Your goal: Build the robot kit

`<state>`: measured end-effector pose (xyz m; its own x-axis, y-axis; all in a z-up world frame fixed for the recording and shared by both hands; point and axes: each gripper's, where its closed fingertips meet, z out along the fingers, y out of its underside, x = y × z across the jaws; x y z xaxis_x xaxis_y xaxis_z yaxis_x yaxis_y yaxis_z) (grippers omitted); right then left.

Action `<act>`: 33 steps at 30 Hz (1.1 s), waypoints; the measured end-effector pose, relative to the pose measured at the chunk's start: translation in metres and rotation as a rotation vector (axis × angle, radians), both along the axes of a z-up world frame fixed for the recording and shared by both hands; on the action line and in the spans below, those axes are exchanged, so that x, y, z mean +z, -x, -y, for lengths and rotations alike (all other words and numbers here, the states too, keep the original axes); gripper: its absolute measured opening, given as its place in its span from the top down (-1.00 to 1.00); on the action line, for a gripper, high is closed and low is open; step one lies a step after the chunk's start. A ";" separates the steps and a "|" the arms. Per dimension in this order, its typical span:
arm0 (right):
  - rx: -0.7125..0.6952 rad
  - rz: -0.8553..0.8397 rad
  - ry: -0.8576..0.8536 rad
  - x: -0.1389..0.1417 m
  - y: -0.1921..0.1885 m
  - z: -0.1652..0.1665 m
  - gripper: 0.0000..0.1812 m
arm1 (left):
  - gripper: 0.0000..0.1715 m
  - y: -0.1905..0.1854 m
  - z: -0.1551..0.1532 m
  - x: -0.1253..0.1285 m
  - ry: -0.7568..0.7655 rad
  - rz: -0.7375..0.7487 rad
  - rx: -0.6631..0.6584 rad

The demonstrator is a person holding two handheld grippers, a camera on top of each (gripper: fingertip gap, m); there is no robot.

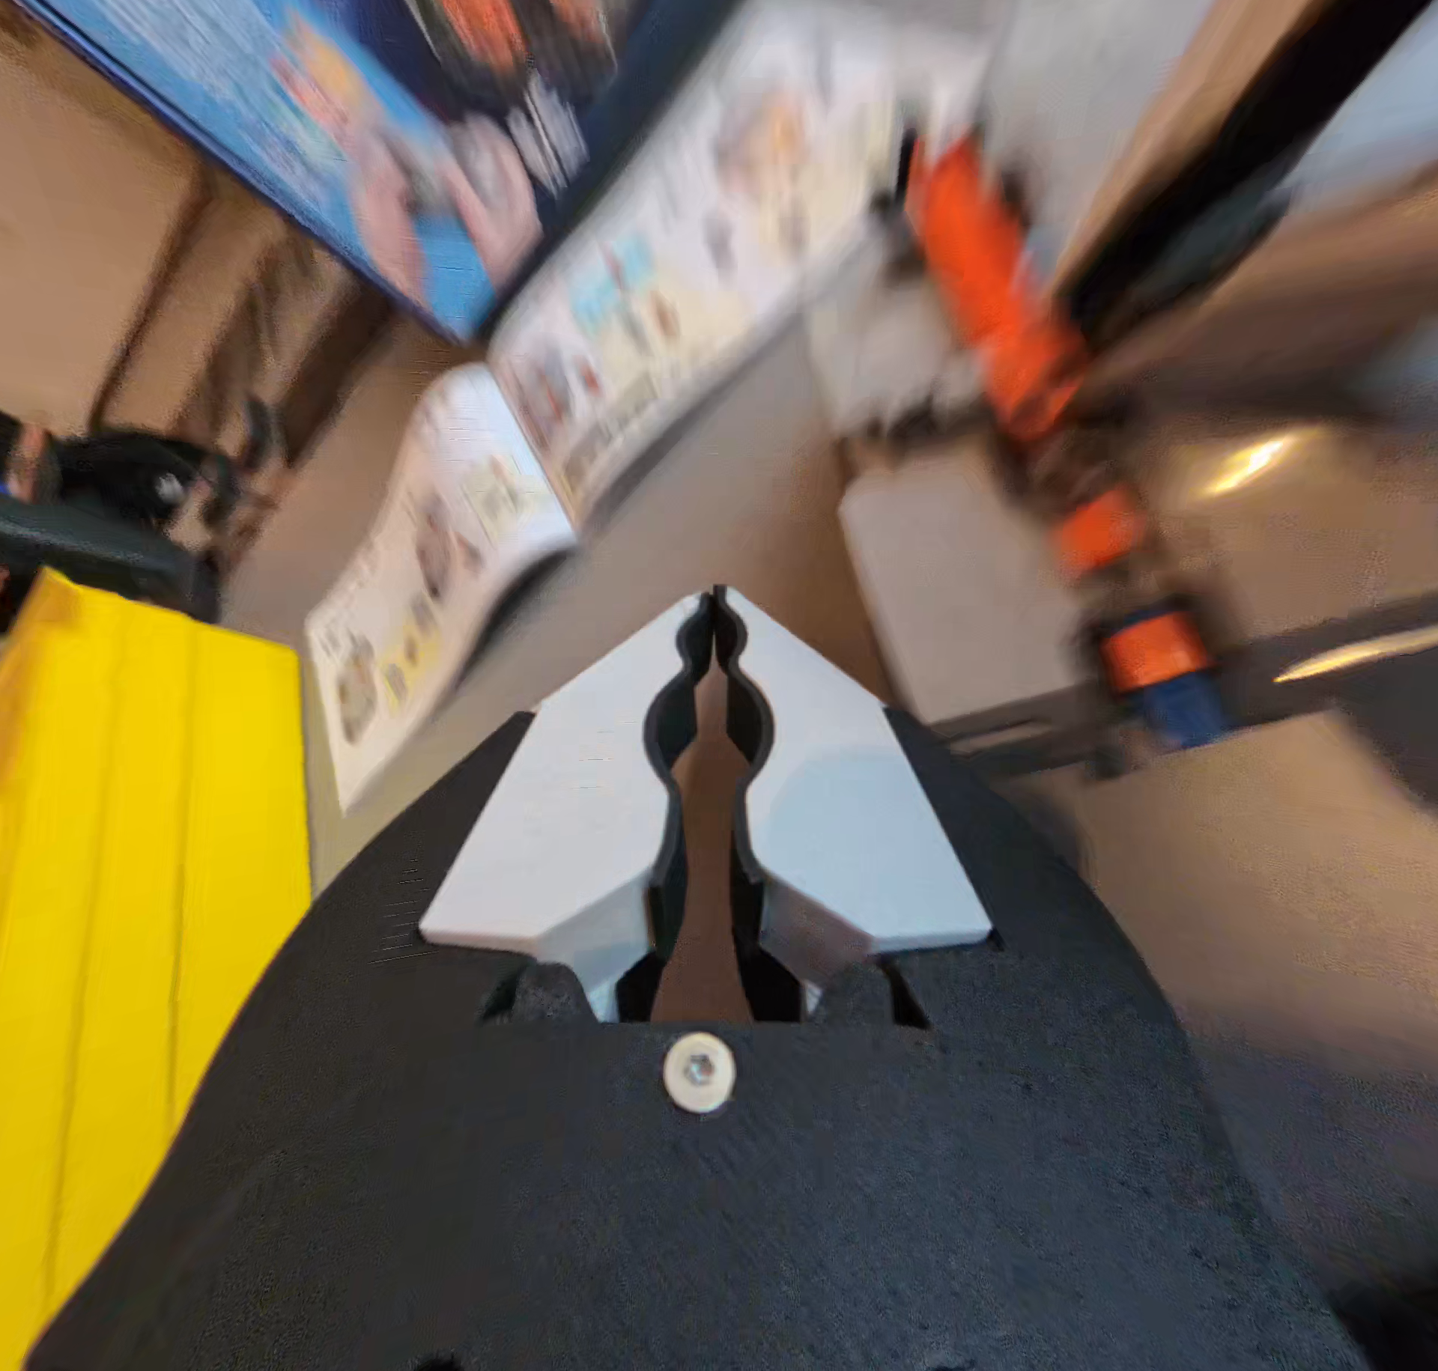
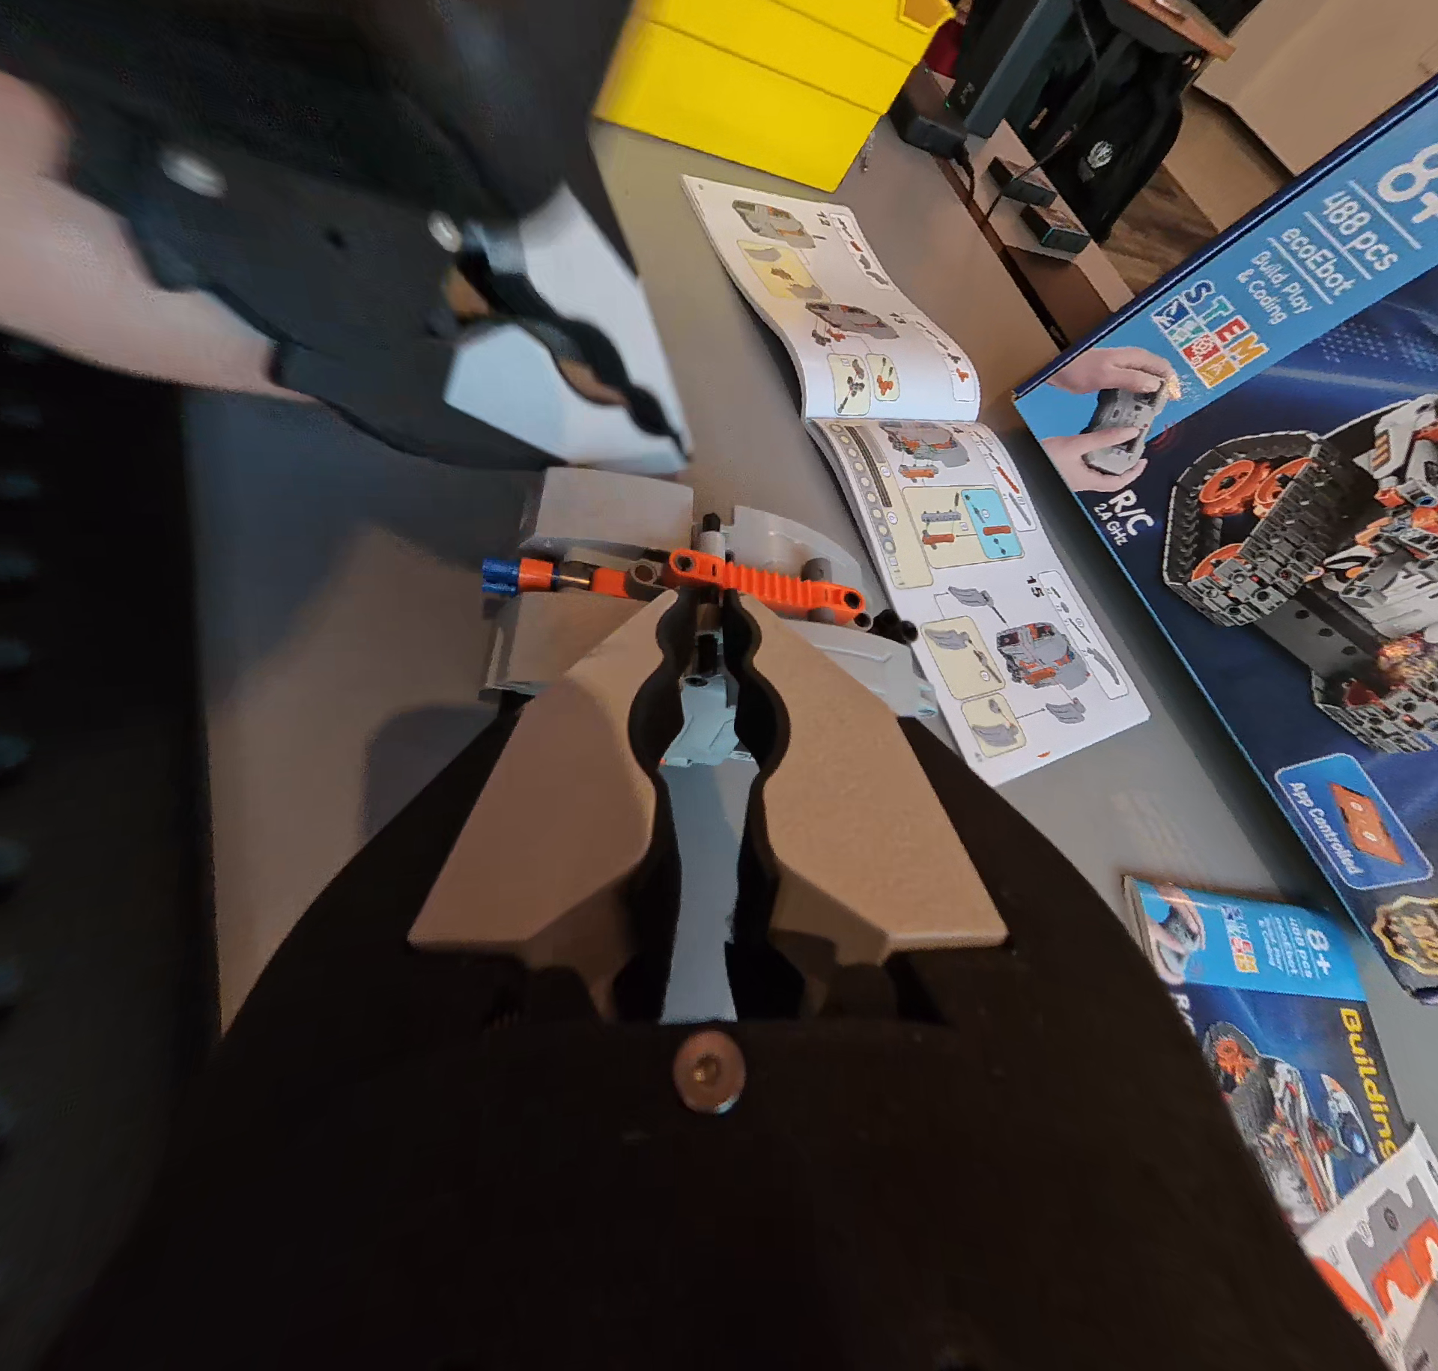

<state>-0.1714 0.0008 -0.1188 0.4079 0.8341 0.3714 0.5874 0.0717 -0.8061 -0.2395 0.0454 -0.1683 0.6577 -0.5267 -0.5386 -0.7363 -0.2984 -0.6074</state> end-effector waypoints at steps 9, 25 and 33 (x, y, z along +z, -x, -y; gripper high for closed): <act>-0.002 -0.082 -0.026 0.003 0.008 -0.005 0.95 | 0.73 -0.017 0.003 0.087 -0.193 0.594 -0.085; 0.017 -0.060 -0.015 0.002 0.006 -0.004 0.93 | 0.73 -0.059 0.034 0.048 0.094 0.589 -0.273; 0.042 -0.060 -0.023 0.003 0.010 -0.009 0.93 | 0.74 -0.057 0.029 0.048 0.119 0.599 -0.290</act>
